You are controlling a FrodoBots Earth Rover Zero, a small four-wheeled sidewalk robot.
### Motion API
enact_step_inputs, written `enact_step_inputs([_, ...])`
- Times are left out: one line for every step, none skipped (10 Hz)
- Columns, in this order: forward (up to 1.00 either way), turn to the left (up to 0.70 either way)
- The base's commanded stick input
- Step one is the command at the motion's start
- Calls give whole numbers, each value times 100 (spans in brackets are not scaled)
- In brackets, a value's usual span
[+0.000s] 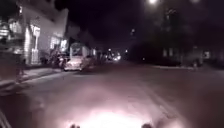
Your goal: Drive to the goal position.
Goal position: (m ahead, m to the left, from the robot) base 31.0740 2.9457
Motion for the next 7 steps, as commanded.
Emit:
enact_step_inputs([100,0])
enact_step_inputs([100,0])
enact_step_inputs([100,0])
enact_step_inputs([100,0])
enact_step_inputs([100,0])
enact_step_inputs([100,0])
enact_step_inputs([100,0])
